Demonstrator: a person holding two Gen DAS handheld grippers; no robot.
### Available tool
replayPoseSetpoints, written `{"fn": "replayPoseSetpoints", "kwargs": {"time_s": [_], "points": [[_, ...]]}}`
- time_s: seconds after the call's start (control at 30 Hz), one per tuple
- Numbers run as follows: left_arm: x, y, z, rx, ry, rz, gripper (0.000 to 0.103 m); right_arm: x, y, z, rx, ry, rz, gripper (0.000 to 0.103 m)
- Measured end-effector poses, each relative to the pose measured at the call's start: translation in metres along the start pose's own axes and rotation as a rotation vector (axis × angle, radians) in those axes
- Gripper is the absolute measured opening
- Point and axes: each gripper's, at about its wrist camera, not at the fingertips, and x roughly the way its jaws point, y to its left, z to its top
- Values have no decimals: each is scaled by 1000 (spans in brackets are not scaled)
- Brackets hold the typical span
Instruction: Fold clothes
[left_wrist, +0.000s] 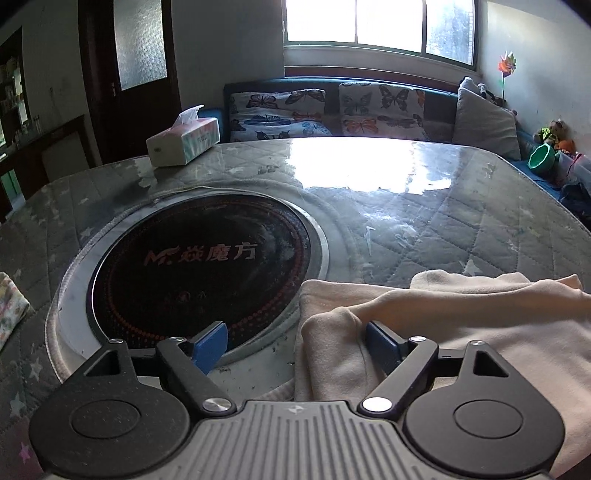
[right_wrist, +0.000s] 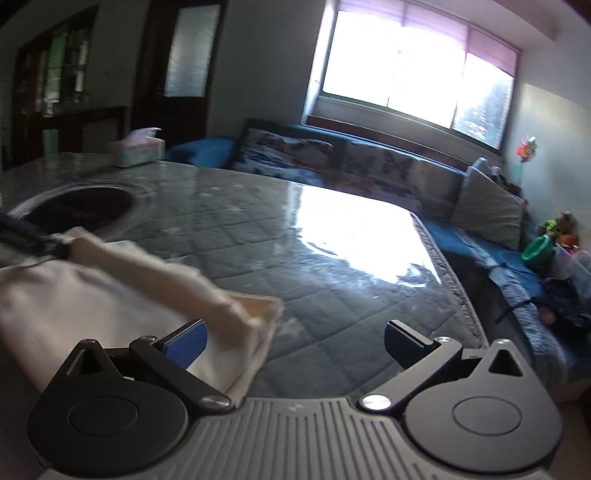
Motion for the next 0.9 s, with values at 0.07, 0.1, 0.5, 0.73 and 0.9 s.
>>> {"fn": "replayPoseSetpoints", "kwargs": {"time_s": [0.07,0.1,0.5,0.73,0.9], "points": [[-1,0,0,9,-1,-4,87,11,-3,4,3,19,-19,103],[0,1,0,12,-1,-5,88,16,-4,7,5,28,-29,103],[-15,17,2,-1,-7,-63,100,12,8,34,-5,17,36,103],[-22,25,-1,3,3,-84,103,-11,38,42,-41,-7,150,103],[-27,34,-4,-12,9,-98,103,-18,67,42,-86,6,218,102]]}}
